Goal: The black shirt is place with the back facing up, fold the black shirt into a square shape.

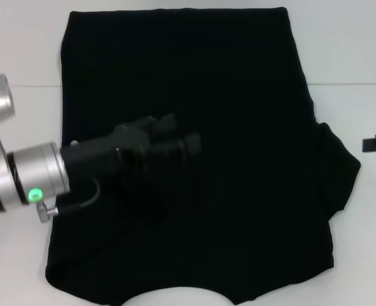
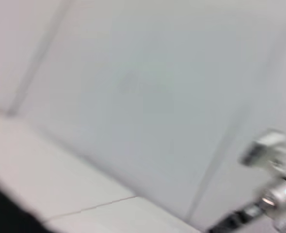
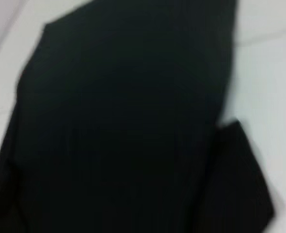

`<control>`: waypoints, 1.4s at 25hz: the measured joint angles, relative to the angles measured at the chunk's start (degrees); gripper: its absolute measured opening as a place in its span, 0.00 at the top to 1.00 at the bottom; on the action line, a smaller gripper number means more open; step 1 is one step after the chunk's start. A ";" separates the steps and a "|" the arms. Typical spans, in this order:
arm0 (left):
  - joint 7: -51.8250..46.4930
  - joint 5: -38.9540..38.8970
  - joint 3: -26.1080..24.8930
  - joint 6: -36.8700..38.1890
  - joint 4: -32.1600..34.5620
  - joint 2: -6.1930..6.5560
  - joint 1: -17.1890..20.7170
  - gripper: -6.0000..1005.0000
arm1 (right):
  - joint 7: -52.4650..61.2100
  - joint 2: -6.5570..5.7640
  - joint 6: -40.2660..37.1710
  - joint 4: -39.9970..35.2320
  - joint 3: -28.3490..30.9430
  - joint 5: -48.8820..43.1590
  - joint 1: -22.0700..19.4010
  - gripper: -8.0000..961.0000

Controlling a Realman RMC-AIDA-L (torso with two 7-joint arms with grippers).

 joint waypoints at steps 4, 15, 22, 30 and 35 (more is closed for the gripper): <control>16.12 0.27 2.22 5.07 0.00 -1.19 1.76 0.12 | 6.08 -0.88 -1.83 -0.03 0.00 -4.72 0.98 0.14; 24.92 5.48 4.92 8.10 1.40 -1.45 2.89 0.10 | 13.98 0.79 0.37 4.01 -2.98 -12.61 5.99 0.20; 25.36 8.54 4.92 7.86 1.58 -1.31 2.33 0.11 | 16.44 0.88 5.01 7.16 -6.60 -12.91 6.85 0.22; 25.25 8.35 4.60 7.41 1.57 -1.32 2.24 0.11 | 16.18 2.15 10.65 9.11 -7.46 -12.93 7.64 0.32; 25.09 8.20 4.44 7.02 1.55 -1.26 2.17 0.11 | 16.20 2.97 15.82 11.74 -10.54 -12.99 8.70 0.40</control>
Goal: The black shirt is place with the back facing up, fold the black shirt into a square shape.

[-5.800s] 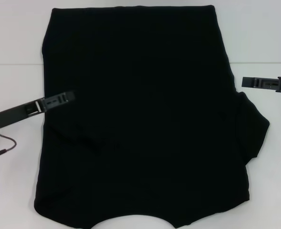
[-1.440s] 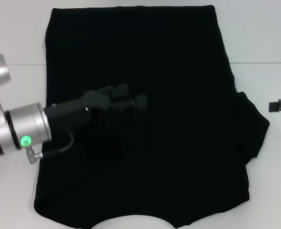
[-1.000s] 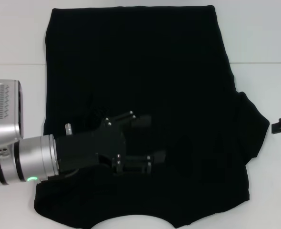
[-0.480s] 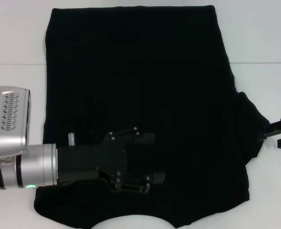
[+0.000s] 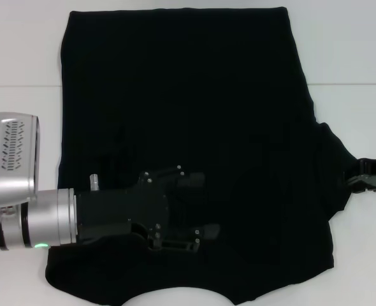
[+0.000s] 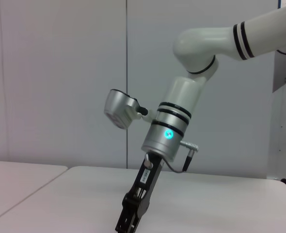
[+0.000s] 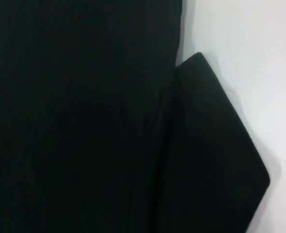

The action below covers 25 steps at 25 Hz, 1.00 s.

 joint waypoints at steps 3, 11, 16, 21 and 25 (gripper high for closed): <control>-0.06 -0.11 -0.08 -0.14 0.00 0.02 -0.01 0.11 | 0.05 0.56 2.14 0.21 -1.61 -0.03 0.15 0.47; -0.34 -0.25 -0.20 -0.63 0.27 0.03 -0.01 0.11 | -0.57 1.67 5.67 -0.29 -1.77 0.12 -0.16 0.83; -1.48 -0.29 -0.23 -1.11 0.37 0.03 0.03 0.11 | -2.83 2.56 8.34 -0.33 -0.49 0.42 -0.87 0.99; -2.31 -0.42 -0.23 -1.03 0.62 0.08 -0.02 0.11 | -5.86 2.77 8.73 -1.05 1.93 0.93 -1.75 0.99; -3.46 -1.31 -0.23 -0.93 0.99 0.11 0.01 0.11 | -8.40 2.45 8.07 -2.94 2.74 3.86 -3.41 0.99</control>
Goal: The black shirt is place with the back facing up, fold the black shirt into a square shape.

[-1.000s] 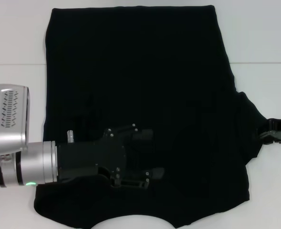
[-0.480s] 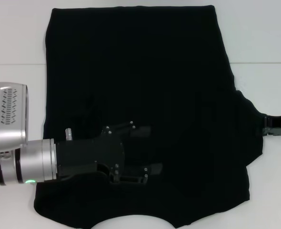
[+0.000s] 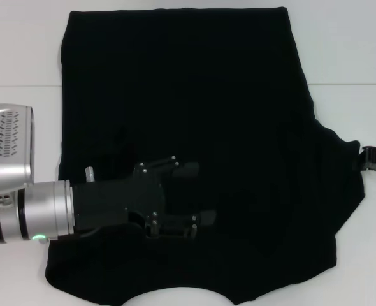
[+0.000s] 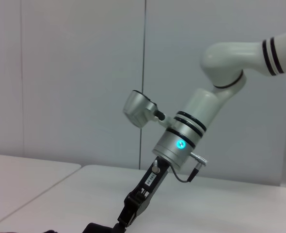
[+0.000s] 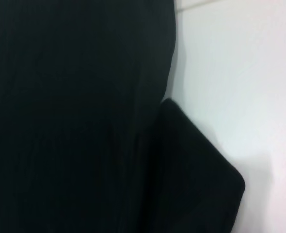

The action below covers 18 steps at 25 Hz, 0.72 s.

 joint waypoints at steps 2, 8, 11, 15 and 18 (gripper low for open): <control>-0.18 -0.58 -0.03 0.08 0.05 0.00 0.17 0.11 | -1.00 -0.29 -0.42 -0.87 0.06 1.53 -0.94 0.99; -0.29 -1.36 -1.17 0.39 -0.13 -0.14 0.63 0.11 | -3.06 -0.90 -0.71 -2.56 0.76 3.39 -3.32 0.99; -0.30 -1.38 -1.45 0.46 -0.21 -0.23 0.97 0.11 | -4.44 -0.99 -0.71 -2.77 2.08 3.52 -3.96 0.99; -0.32 -1.38 -1.47 0.45 -0.32 -0.41 1.43 0.11 | -5.16 -1.41 -0.70 -2.79 3.12 3.54 -4.49 0.99; -0.33 -1.38 -1.49 0.43 -0.46 -0.43 1.58 0.11 | -5.46 -1.65 -0.51 -2.85 3.41 3.57 -4.71 0.99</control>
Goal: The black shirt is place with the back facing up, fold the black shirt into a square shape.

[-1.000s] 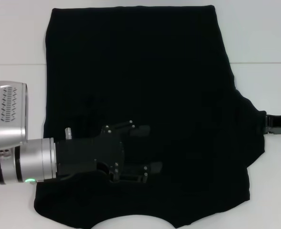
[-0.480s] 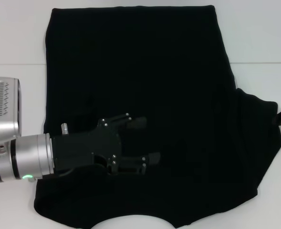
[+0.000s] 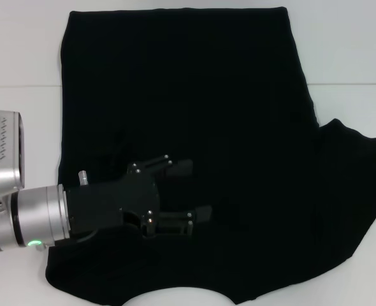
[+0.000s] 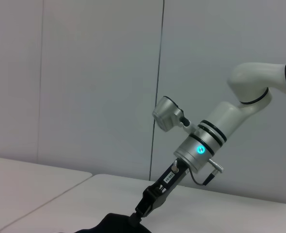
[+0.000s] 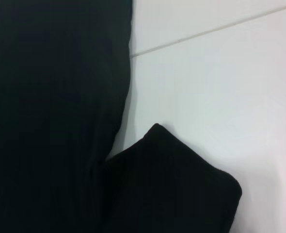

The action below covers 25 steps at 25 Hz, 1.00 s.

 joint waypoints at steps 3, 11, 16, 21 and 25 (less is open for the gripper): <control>0.00 0.00 0.00 -0.03 -0.15 -0.01 0.12 0.11 | -0.47 -0.09 0.04 -0.02 0.32 0.02 -0.01 0.99; 0.00 0.01 -0.21 -0.48 -0.58 -0.01 0.16 0.11 | -2.34 0.88 -1.82 -0.66 0.11 0.94 1.86 0.99; -0.50 0.01 -1.11 -0.48 -0.67 -0.01 0.16 0.11 | -5.37 3.70 -6.88 -3.55 -1.06 1.44 5.02 0.99; -1.26 0.01 -1.59 -0.48 -0.70 -0.01 0.21 0.11 | -3.98 5.44 -7.79 -2.38 -8.36 0.97 10.74 0.99; -2.30 0.01 -2.15 -0.45 -0.67 0.02 0.25 0.11 | -0.08 5.74 -6.99 -0.25 -15.92 0.84 14.12 0.99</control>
